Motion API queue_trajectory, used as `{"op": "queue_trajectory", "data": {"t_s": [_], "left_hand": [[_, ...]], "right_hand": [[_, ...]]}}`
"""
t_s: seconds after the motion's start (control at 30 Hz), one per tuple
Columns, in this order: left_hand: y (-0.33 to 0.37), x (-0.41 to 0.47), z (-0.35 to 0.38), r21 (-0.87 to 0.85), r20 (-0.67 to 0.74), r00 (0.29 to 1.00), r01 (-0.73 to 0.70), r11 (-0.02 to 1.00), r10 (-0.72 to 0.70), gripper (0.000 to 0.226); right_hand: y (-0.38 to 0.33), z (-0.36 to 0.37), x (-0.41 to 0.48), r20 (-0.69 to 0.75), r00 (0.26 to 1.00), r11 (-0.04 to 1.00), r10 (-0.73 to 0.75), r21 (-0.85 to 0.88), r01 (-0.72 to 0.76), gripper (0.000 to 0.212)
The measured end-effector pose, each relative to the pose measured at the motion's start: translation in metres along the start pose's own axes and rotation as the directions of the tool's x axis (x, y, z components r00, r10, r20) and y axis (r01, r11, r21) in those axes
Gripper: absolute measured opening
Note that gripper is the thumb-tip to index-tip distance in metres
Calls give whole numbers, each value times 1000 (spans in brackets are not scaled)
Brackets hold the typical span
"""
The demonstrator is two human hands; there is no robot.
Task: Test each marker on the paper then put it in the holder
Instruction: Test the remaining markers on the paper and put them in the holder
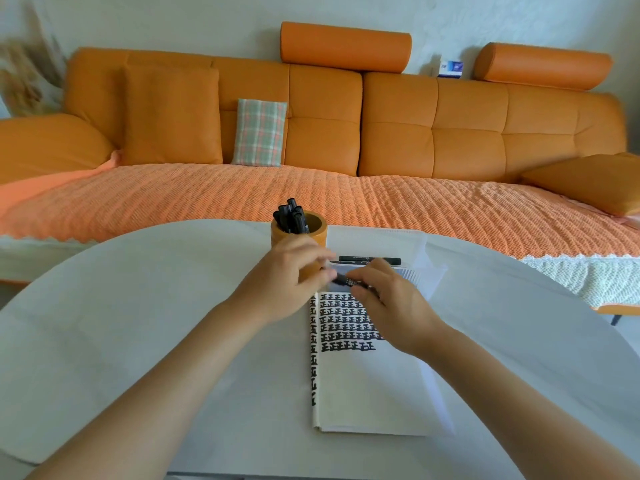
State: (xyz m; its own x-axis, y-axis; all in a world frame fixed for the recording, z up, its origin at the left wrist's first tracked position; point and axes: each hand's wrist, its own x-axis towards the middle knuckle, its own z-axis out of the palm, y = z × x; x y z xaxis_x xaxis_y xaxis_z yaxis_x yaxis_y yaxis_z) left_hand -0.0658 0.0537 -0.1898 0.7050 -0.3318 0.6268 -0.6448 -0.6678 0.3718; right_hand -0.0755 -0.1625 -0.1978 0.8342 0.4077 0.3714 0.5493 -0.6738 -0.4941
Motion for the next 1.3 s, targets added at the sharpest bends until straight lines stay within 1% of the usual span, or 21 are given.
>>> {"op": "queue_trajectory", "data": {"t_s": [0.07, 0.13, 0.2, 0.27, 0.33, 0.4, 0.47, 0.57, 0.67, 0.73, 0.8, 0.83, 0.93, 1.03, 1.07, 1.13, 1.2, 1.23, 1.27, 1.3], "left_hand": [[-9, 8, -8, 50, -157, 987, 46, 998, -37, 30], [-22, 16, -15, 113, -296, 952, 112, 987, -74, 28], [-38, 21, -20, 111, -335, 929, 205, 973, -157, 34], [-49, 24, -22, 34, -292, 919, 288, 957, -266, 45], [-55, 25, -22, -73, -191, 906, 371, 926, -378, 60], [-57, 26, -20, -127, -78, 885, 448, 885, -459, 75], [-60, 26, -15, -166, -8, 867, 490, 856, -498, 84], [-66, 28, -14, -251, 46, 849, 519, 817, -526, 89], [-71, 37, -15, -278, 105, 845, 532, 800, -525, 90], [-73, 44, -13, -285, 134, 855, 517, 807, -500, 90], [-74, 48, -9, -309, 143, 863, 505, 806, -485, 88], [-73, 49, -8, -321, 143, 865, 500, 804, -481, 86], [-69, 53, -5, -330, 93, 884, 461, 824, -458, 77], [-61, 57, -4, -341, 37, 911, 398, 852, -411, 71], [-60, 58, -3, -348, 35, 918, 382, 856, -395, 70], [-59, 60, -4, -331, 36, 929, 358, 873, -367, 69], [-61, 61, -7, -274, 23, 943, 325, 905, -332, 69], [-60, 62, -10, -238, 12, 952, 300, 924, -306, 69], [-59, 63, -12, -193, 0, 961, 270, 943, -276, 68], [-58, 65, -13, -135, -9, 971, 236, 962, -240, 67]], "right_hand": [[-2, -6, 9, -36, 996, 994, 77, 80, -74, 20], [-8, -12, 23, -70, 987, 967, 142, 223, -123, 14], [-17, -18, 41, -120, 975, 924, 186, 358, -133, 11], [-27, -23, 64, -187, 961, 899, 204, 425, -108, 12], [-35, -24, 90, -261, 945, 897, 196, 436, -65, 14], [-40, -24, 113, -304, 933, 909, 192, 413, -53, 17], [-41, -18, 131, -294, 935, 912, 197, 406, -64, 17], [-38, -6, 147, -203, 957, 926, 210, 355, -128, 18], [-33, 1, 151, -120, 967, 952, 224, 238, -191, 19], [-30, 2, 150, -50, 969, 963, 243, 137, -234, 14], [-28, 2, 148, 20, 971, 968, 240, 76, -241, 11], [-27, 3, 148, 31, 973, 972, 228, 43, -229, 14], [-30, 0, 150, 43, 980, 978, 195, -81, -191, 20], [-34, -3, 150, 137, 961, 961, 240, -174, -215, 24], [-33, -5, 150, 159, 957, 960, 243, -183, -214, 25], [-28, -7, 150, 141, 967, 974, 212, -112, -198, 24], [-17, -11, 150, 47, 978, 979, 204, -28, -203, 26], [-10, -13, 149, 13, 973, 973, 230, -17, -230, 27], [-4, -15, 148, 18, 965, 965, 260, -42, -259, 29], [1, -17, 146, 75, 957, 956, 282, -113, -272, 31]]}}
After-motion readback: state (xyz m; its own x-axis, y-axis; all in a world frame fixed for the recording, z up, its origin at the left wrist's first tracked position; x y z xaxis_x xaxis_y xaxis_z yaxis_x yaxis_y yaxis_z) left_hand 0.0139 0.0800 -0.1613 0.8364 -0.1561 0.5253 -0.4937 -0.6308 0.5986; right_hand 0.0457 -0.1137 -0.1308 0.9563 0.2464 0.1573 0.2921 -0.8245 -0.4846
